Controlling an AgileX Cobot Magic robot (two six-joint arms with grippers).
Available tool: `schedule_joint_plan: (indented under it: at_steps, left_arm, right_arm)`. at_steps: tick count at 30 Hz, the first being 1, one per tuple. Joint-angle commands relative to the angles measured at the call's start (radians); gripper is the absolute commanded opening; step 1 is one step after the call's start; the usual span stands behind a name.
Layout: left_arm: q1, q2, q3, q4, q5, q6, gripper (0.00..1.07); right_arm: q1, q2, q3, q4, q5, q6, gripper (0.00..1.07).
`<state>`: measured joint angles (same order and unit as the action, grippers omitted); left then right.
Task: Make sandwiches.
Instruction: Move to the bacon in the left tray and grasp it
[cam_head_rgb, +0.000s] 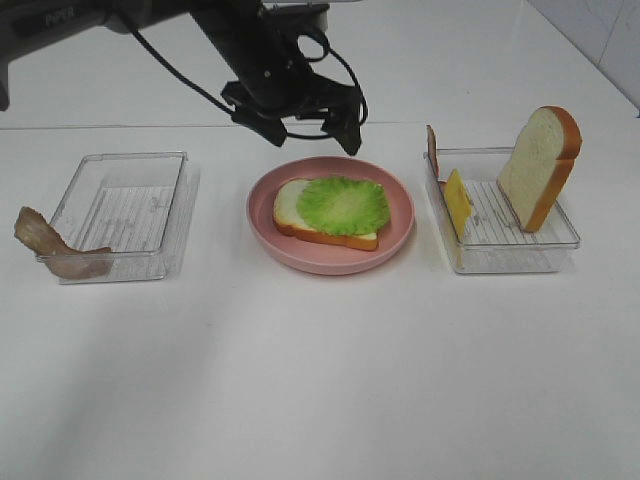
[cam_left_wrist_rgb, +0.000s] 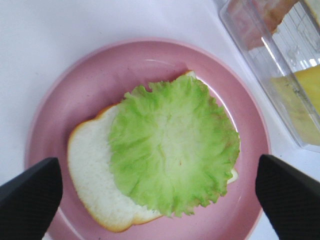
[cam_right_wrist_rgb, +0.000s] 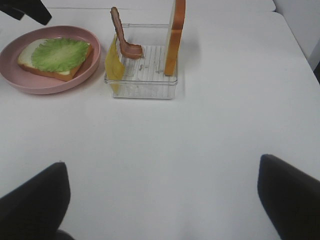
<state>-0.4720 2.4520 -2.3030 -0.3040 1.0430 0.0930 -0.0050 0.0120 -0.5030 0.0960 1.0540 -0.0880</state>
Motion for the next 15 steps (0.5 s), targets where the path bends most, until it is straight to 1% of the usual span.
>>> schedule_joint_plan:
  at_steps: [1, 2, 3, 4, 7, 9, 10, 11, 12, 13, 14, 15]
  left_arm:
    - [-0.006, -0.062, -0.070, 0.099, 0.140, -0.111, 1.02]
    - [-0.006, -0.062, -0.070, 0.099, 0.140, -0.111, 1.02]
    - [-0.006, -0.070, -0.082, 0.122, 0.174, -0.131, 1.02]
    - [0.001, -0.083, -0.097, 0.165, 0.236, -0.159, 1.02]
    - [0.002, -0.094, -0.094, 0.178, 0.235, -0.173, 1.02]
    - [0.022, -0.145, -0.067, 0.188, 0.235, -0.183, 1.02]
    - [0.022, -0.145, -0.067, 0.188, 0.235, -0.183, 1.02]
    - [0.029, -0.165, -0.040, 0.190, 0.235, -0.183, 1.02]
    - [0.048, -0.219, 0.033, 0.195, 0.235, -0.183, 1.02]
    - [0.048, -0.219, 0.033, 0.195, 0.235, -0.183, 1.02]
    - [0.072, -0.281, 0.132, 0.211, 0.235, -0.182, 1.02]
    - [0.087, -0.318, 0.189, 0.220, 0.235, -0.182, 1.02]
  right_arm:
    - [0.000, 0.002, 0.002, 0.000, -0.002, 0.004, 0.97]
    - [0.000, 0.002, 0.002, 0.000, -0.002, 0.004, 0.97]
    - [0.000, 0.002, 0.002, 0.000, -0.002, 0.004, 0.97]
    - [0.000, 0.002, 0.002, 0.000, -0.002, 0.004, 0.97]
    - [0.000, 0.002, 0.002, 0.000, -0.002, 0.004, 0.97]
    - [0.000, 0.002, 0.002, 0.000, -0.002, 0.004, 0.97]
    - [0.000, 0.002, 0.002, 0.000, -0.002, 0.004, 0.97]
    - [0.000, 0.002, 0.002, 0.000, -0.002, 0.004, 0.97]
    - [0.000, 0.002, 0.002, 0.000, -0.002, 0.004, 0.97]
    - [0.000, 0.002, 0.002, 0.000, -0.002, 0.004, 0.97]
    - [0.000, 0.002, 0.002, 0.000, -0.002, 0.004, 0.97]
    - [0.000, 0.002, 0.002, 0.000, -0.002, 0.004, 0.97]
